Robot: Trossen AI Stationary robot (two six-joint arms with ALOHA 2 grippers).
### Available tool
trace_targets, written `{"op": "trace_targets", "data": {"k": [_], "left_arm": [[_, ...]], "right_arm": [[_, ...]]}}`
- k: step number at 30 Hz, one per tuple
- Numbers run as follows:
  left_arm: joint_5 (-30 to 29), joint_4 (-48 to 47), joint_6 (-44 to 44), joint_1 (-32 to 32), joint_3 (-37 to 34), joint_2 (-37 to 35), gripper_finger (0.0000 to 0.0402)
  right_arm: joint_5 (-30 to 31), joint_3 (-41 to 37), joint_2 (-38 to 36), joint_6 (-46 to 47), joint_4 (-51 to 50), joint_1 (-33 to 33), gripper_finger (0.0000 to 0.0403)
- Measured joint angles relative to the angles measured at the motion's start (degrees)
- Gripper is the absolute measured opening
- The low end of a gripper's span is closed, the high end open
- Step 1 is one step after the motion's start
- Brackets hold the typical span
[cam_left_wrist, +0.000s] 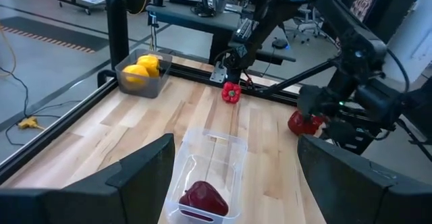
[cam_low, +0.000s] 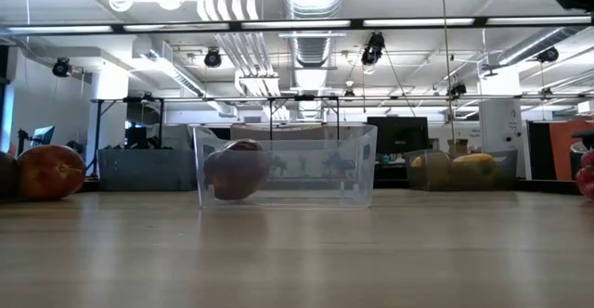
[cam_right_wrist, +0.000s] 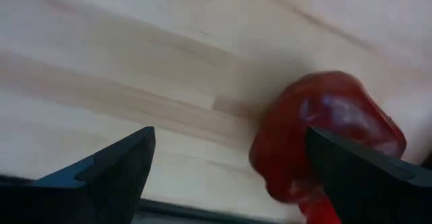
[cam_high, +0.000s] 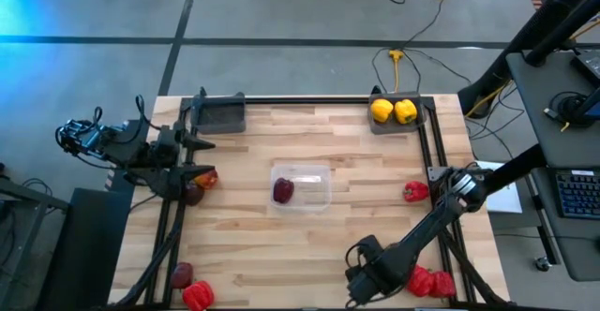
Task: Sort produce into baskets
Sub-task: Put the red apple into the transparent bin
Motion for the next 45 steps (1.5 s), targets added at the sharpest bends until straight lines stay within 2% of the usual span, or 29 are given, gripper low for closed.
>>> {"op": "trace_targets", "data": {"k": [3,6,15,19,22,27,30,35,39,45], "left_arm": [[0.2,-0.1,0.0,0.0,0.0,0.3,0.0294],[0.7,-0.1,0.1,0.0,0.0,0.6,0.0294],[1.9,-0.1,0.9,0.0,0.0,0.7,0.0294],[2.9,-0.1,1.1,0.0,0.0,0.7,0.0294],[3.9,-0.1,1.2,0.0,0.0,0.7,0.0294],[4.0,-0.1,2.3,0.0,0.0,0.7,0.0294],[4.0,-0.1,2.7,0.0,0.0,0.6,0.0294],[4.0,-0.1,2.7,0.0,0.0,0.6,0.0294],[3.9,-0.1,3.8,0.0,0.0,0.6,0.0294],[3.9,0.8,2.8,0.0,0.0,0.7,0.0294]], "right_arm": [[-0.2,-2.5,-1.7,7.8,3.3,-0.3,0.0373],[-0.2,-2.7,-1.8,12.7,2.3,0.3,0.0373],[-1.4,1.9,-3.0,14.0,-7.7,0.2,0.0373],[-6.3,2.3,-3.7,20.0,-8.6,1.4,0.0373],[-10.0,2.1,-3.9,20.8,-10.4,2.2,0.0373],[-8.5,1.2,-4.1,20.9,-10.0,1.8,0.0373],[-8.3,-1.7,-4.8,20.2,-8.1,1.7,0.0373],[-12.5,-8.0,-5.8,21.5,-4.5,1.8,0.0373],[-12.2,-12.8,-5.9,21.1,-3.3,1.8,0.0373],[-13.7,-23.5,-7.2,21.0,11.6,0.0,0.0373]]}}
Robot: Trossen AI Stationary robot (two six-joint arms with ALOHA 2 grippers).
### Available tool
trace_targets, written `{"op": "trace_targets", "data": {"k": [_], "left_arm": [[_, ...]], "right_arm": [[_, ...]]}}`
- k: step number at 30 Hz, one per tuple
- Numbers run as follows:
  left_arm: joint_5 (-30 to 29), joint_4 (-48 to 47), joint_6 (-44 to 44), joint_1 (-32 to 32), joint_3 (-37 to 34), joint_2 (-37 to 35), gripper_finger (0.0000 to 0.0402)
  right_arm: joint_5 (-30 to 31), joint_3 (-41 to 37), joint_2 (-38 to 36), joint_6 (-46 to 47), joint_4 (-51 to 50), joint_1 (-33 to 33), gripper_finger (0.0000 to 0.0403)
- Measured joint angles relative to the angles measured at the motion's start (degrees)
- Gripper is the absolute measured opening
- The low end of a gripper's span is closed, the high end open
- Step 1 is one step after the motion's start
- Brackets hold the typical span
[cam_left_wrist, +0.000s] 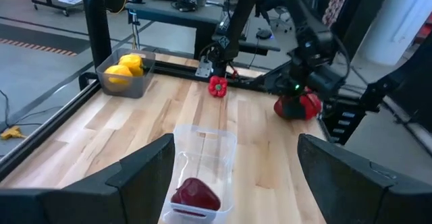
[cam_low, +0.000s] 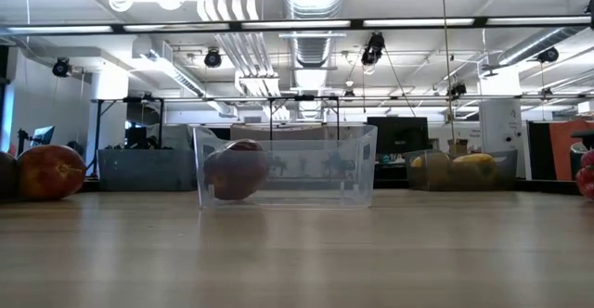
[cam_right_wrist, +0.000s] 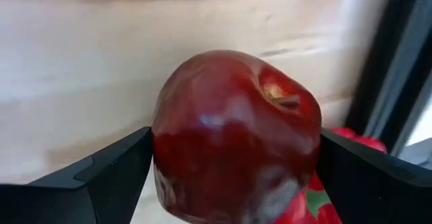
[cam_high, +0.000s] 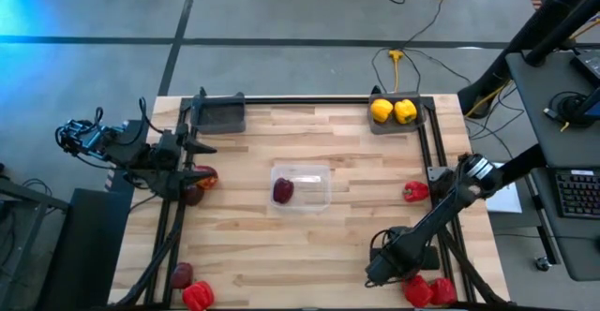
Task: Sort produce into baskets
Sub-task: Put the red apple into the transparent bin
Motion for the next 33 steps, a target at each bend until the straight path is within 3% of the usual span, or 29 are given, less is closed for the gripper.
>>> {"op": "trace_targets", "data": {"k": [5,12,17,24,28,33], "left_arm": [[0.0,2.6,-0.8,0.0,0.0,-0.1,0.0294],[-1.7,4.5,-0.5,0.0,0.0,-0.2,0.0294],[-1.6,3.2,-0.9,0.0,0.8,-0.9,0.0294],[-1.6,-5.1,-4.9,0.0,3.3,-2.2,0.0294],[-1.6,-7.4,-5.2,0.0,3.4,-3.0,0.0294],[-1.5,-7.3,-5.5,0.0,3.9,-2.9,0.0294]], "right_arm": [[2.2,-2.9,-0.6,-7.8,3.2,-4.8,0.0368],[14.1,-0.2,-0.9,-24.1,2.6,-13.7,0.0329],[19.7,7.2,-0.5,-36.6,-3.4,-18.9,0.0324],[25.6,26.1,-0.9,-48.0,-20.6,-21.9,0.0323],[34.6,31.1,-0.1,-52.8,-18.2,-26.2,0.0323],[36.1,30.2,2.9,-61.0,-4.5,-32.9,0.0323]]}}
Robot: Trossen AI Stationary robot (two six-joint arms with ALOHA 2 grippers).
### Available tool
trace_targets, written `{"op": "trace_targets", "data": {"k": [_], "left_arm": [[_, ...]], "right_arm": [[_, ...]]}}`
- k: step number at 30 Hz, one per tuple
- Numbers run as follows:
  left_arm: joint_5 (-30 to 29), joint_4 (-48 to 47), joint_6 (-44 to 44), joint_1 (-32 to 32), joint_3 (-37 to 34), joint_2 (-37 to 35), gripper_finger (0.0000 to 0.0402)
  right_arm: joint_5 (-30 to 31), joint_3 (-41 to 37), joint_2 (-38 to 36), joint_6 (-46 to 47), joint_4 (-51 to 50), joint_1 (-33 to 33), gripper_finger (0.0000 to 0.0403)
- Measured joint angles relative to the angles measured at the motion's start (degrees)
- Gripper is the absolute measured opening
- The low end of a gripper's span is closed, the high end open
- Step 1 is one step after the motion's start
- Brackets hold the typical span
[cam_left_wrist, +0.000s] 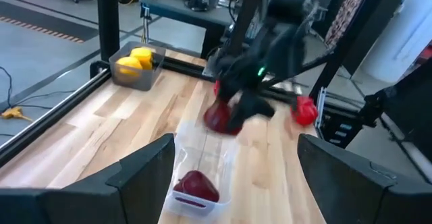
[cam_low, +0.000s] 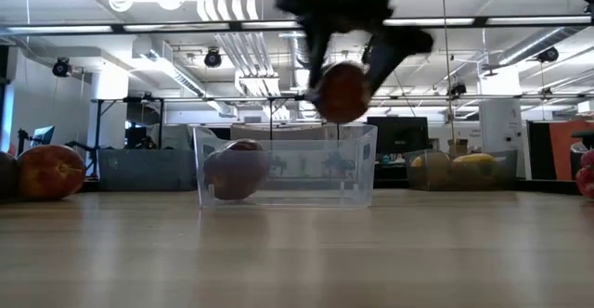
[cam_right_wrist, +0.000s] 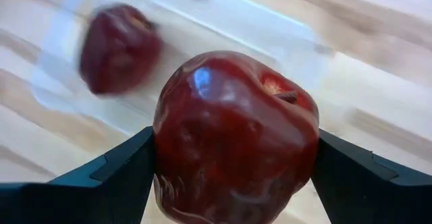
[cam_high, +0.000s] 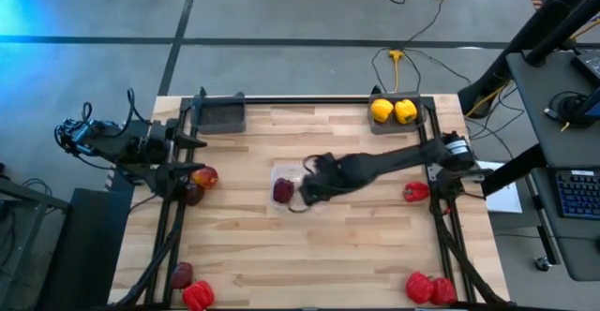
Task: Sort produce into baskets
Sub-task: Put the red apple into the transparent bin
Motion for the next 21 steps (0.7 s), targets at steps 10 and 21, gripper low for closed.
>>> {"op": "trace_targets", "data": {"k": [10,21], "left_arm": [[2.8,0.2,-0.9,0.0,2.0,-0.5,0.0294],[5.2,-14.4,-6.9,0.0,1.9,2.1,0.0294]], "right_arm": [[-0.4,-0.7,6.2,-7.7,14.4,-5.4,0.0325],[1.5,-0.6,11.0,-15.2,17.0,-6.4,0.0362]]}}
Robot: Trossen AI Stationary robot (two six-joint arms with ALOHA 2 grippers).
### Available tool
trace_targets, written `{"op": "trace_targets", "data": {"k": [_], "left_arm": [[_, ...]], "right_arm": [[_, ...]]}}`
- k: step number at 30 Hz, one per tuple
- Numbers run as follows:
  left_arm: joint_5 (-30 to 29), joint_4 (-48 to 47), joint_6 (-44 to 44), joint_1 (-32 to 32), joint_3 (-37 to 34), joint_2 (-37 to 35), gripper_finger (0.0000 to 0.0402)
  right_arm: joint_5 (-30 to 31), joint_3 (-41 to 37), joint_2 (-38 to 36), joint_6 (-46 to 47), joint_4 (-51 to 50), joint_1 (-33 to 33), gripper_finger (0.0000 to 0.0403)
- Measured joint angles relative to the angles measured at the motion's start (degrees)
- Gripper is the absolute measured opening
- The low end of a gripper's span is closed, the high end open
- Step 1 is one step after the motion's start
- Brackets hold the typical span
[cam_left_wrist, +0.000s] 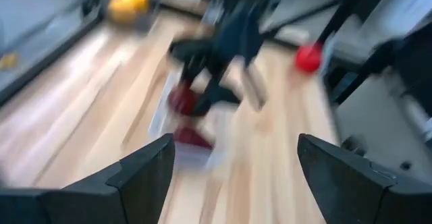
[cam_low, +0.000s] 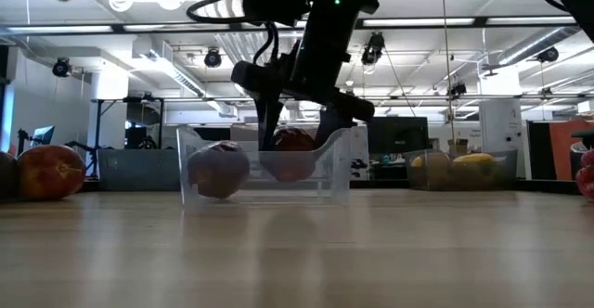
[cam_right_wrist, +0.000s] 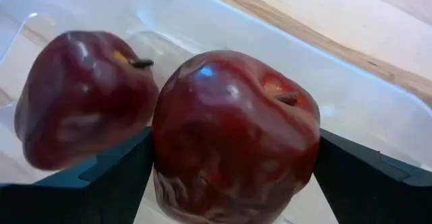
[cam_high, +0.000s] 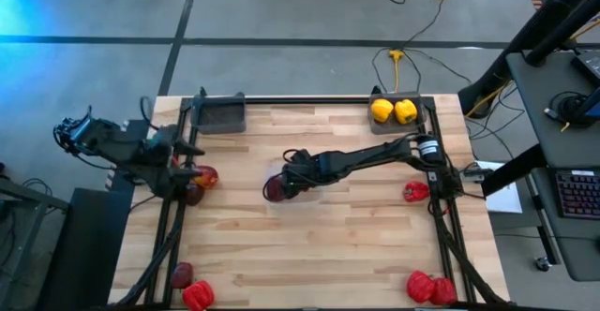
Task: Sort produce into baskets
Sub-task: Put the red apple into the transparent bin
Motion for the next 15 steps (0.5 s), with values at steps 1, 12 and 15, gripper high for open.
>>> {"op": "trace_targets", "data": {"k": [1,12,15], "left_arm": [[0.0,-2.5,-2.0,0.0,-0.1,0.4,0.0294],[-4.9,-14.2,-7.7,2.1,0.6,7.1,0.0308],[-4.8,-20.0,-10.0,4.4,1.8,10.5,0.0326]], "right_arm": [[-0.2,0.0,0.0,-0.1,-0.2,0.0,0.0366],[1.6,0.1,-9.0,-4.0,-0.8,1.5,0.0374],[1.8,0.1,-12.8,-4.5,-0.7,2.0,0.0374]]}}
